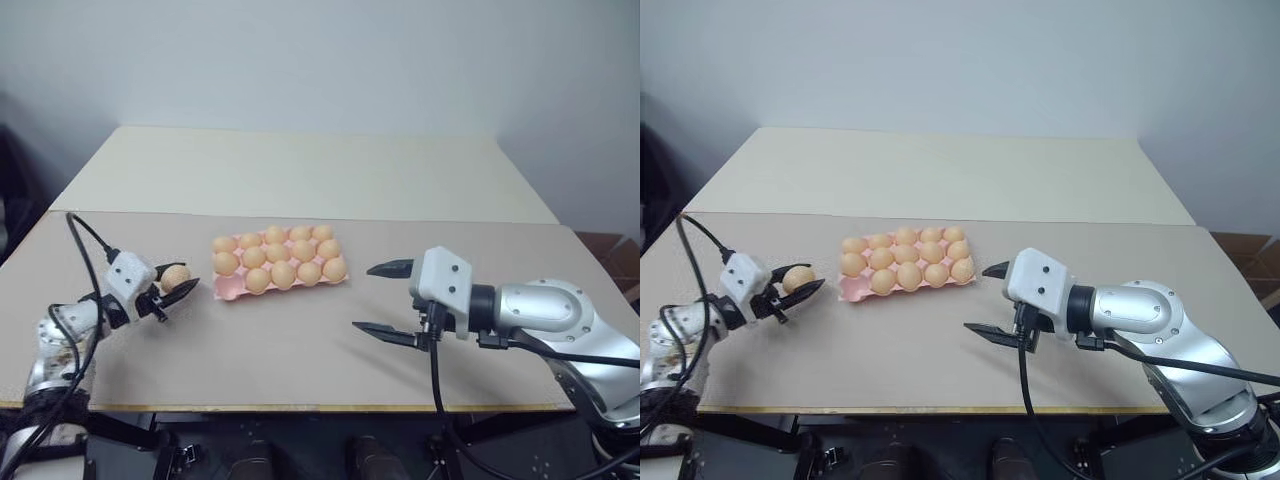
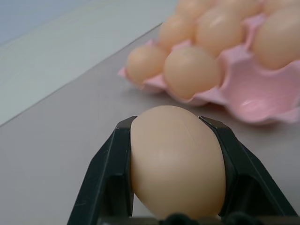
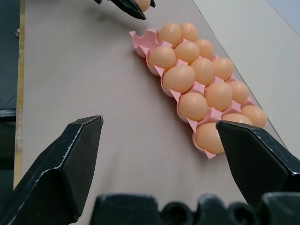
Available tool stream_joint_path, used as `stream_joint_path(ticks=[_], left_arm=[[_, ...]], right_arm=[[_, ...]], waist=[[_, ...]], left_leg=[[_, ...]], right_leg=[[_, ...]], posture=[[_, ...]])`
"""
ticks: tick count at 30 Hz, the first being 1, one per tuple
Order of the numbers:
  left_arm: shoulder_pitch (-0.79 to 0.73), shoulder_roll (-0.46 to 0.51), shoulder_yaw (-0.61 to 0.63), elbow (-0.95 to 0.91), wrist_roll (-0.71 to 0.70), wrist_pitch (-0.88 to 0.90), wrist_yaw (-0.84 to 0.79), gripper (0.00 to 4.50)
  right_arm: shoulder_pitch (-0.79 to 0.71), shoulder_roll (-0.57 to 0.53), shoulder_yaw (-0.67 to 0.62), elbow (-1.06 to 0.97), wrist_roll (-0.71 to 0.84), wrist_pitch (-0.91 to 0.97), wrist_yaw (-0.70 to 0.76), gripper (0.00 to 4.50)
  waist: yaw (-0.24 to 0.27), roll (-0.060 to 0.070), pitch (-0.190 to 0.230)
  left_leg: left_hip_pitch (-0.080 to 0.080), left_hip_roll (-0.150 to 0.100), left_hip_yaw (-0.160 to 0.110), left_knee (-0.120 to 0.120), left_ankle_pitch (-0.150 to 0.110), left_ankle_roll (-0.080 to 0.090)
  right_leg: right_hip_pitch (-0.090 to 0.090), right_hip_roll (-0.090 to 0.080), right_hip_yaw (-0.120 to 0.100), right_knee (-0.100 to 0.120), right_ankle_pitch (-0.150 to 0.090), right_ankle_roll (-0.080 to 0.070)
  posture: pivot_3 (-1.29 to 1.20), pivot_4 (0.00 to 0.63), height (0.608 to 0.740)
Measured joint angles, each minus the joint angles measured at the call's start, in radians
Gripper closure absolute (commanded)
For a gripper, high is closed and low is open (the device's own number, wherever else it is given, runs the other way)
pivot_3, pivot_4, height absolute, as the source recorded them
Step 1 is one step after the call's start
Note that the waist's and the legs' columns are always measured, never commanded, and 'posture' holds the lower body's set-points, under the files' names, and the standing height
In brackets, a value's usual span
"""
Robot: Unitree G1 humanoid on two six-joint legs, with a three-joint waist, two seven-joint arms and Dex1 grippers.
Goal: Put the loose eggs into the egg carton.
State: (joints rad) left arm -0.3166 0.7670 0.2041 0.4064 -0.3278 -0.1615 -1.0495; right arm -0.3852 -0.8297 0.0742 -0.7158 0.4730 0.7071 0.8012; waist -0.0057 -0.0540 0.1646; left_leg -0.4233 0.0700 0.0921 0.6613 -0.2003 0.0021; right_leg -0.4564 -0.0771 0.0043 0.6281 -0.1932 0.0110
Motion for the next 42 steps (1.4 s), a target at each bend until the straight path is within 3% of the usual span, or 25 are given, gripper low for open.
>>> stream_joint_path(ticks=[5,14,22,23,28,33,42], left_arm=[[-0.016,-0.013,-0.022,-0.138,-0.077,0.084,-0.094,2.74],[-0.146,-0.082,-0.109,-0.014,-0.01,0.084,-0.112,2.74],[-0.156,-0.087,-0.104,0.047,-0.015,0.066,-0.169,0.15],[-0.159,-0.087,-0.104,0.05,-0.015,0.064,-0.175,0.02],[-0.16,-0.084,-0.083,0.041,-0.028,0.054,-0.181,0.02],[-0.078,-0.014,0.0,-0.105,-0.103,0.104,-0.198,0.02],[0.234,0.153,0.259,-0.468,-0.264,0.286,-0.209,0.02]], right_arm=[[-0.001,0.018,0.009,0.0,-0.01,0.0,-0.015,0.0],[0.02,0.036,0.018,-0.015,-0.027,0.0,-0.053,0.0],[0.031,0.036,0.016,-0.026,-0.027,0.001,-0.082,0.0],[0.031,0.036,0.016,-0.026,-0.027,0.001,-0.084,0.0],[0.031,0.036,0.016,-0.027,-0.027,0.001,-0.084,0.0],[0.036,0.029,0.009,-0.029,-0.026,0.001,-0.082,0.0],[0.051,-0.058,-0.079,-0.027,0.042,-0.016,0.05,0.0]], waist=[[0.006,0.0,0.0],[0.002,0.0,0.0],[-0.001,0.0,0.0],[-0.001,0.0,0.0],[-0.003,0.0,0.0],[-0.012,0.0,0.0],[-0.005,0.0,0.0]], left_leg=[[0.0,0.0,0.0,0.0,0.0,0.0],[0.0,0.0,0.0,0.0,0.0,0.0],[0.0,0.0,0.0,0.0,0.0,0.0],[0.0,0.0,0.0,0.0,0.0,0.0],[0.0,0.0,0.0,0.0,0.0,0.0],[0.0,0.0,0.0,0.0,0.0,0.0],[0.001,0.0,0.0,0.0,0.0,0.0]], right_leg=[[0.0,0.0,0.001,0.0,-0.002,0.003],[0.0,0.002,0.002,0.0,0.001,0.008],[0.0,0.002,0.002,0.0,0.001,0.008],[0.0,0.002,0.002,0.0,0.001,0.008],[0.0,0.002,0.002,0.0,0.001,0.008],[0.0,0.002,0.002,0.0,0.001,0.008],[0.0,0.0,0.002,-0.001,-0.004,0.004]], posture=[[0.0,0.15,0.74],[0.0,0.15,0.74],[0.0,0.15,0.74],[0.0,0.15,0.74],[0.0,0.15,0.74],[0.0,0.15,0.74],[0.0,0.15,0.74]])
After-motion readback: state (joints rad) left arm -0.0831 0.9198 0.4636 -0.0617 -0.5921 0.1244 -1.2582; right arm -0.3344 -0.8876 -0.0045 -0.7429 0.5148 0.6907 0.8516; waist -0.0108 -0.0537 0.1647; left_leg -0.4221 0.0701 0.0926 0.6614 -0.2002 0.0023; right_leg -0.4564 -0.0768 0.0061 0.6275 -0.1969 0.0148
